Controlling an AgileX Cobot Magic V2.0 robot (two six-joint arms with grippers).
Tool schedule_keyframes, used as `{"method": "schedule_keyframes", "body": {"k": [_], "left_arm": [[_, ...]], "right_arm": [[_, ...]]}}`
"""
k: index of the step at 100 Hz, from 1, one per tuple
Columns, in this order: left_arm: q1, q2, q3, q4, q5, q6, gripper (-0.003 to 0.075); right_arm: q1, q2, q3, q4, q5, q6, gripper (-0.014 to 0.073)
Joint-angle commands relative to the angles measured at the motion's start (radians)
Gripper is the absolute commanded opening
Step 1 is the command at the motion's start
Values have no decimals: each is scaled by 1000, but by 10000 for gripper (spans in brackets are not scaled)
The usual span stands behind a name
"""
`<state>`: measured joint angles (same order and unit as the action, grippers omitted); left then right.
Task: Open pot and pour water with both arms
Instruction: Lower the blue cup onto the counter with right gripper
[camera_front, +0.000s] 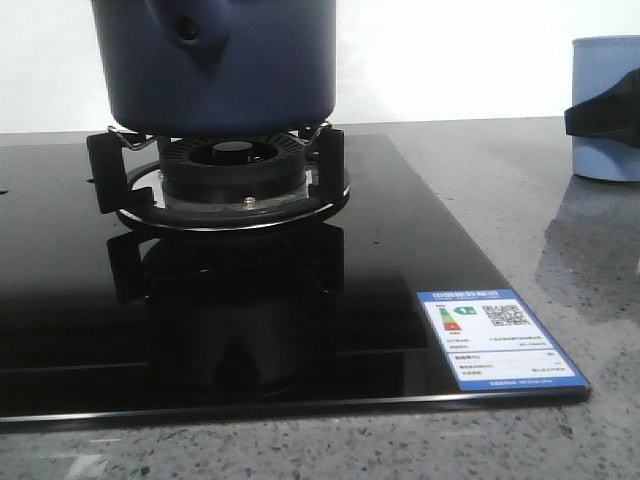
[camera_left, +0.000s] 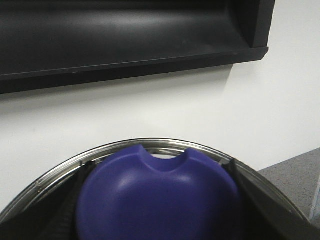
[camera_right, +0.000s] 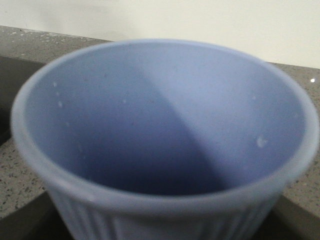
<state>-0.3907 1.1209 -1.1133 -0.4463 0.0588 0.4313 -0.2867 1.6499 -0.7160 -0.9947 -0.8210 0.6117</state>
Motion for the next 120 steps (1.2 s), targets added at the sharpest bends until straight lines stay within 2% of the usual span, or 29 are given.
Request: {"method": "schedule_keyframes", "body": {"k": [1, 29, 36, 48, 56, 73, 89, 108, 120], "left_arm": [[3, -25, -37, -2, -98, 0, 362], [3, -25, -37, -2, -98, 0, 362], [3, -25, -37, -2, -98, 0, 362], [3, -25, -37, -2, -98, 0, 362], [3, -25, -37, -2, -98, 0, 362], [3, -25, -37, -2, -98, 0, 362], [3, -25, -37, -2, -98, 0, 362], [3, -25, -37, -2, -98, 0, 362], [3, -25, -37, -2, -98, 0, 362]], "right_arm": [[-8, -23, -21, 25, -57, -10, 338], [-8, -25, -21, 25, -64, -8, 359], [-8, -27, -21, 25, -64, -3, 419], [-10, -38, -21, 25, -64, 48, 580], [-26, -52, -21, 13, -69, 107, 646], [-70, -94, -21, -88, -69, 200, 643], [-106, -156, -21, -266, -58, 377, 643], [-108, -185, -21, -318, -25, 392, 643], [-108, -193, -21, -406, -23, 448, 643]]}}
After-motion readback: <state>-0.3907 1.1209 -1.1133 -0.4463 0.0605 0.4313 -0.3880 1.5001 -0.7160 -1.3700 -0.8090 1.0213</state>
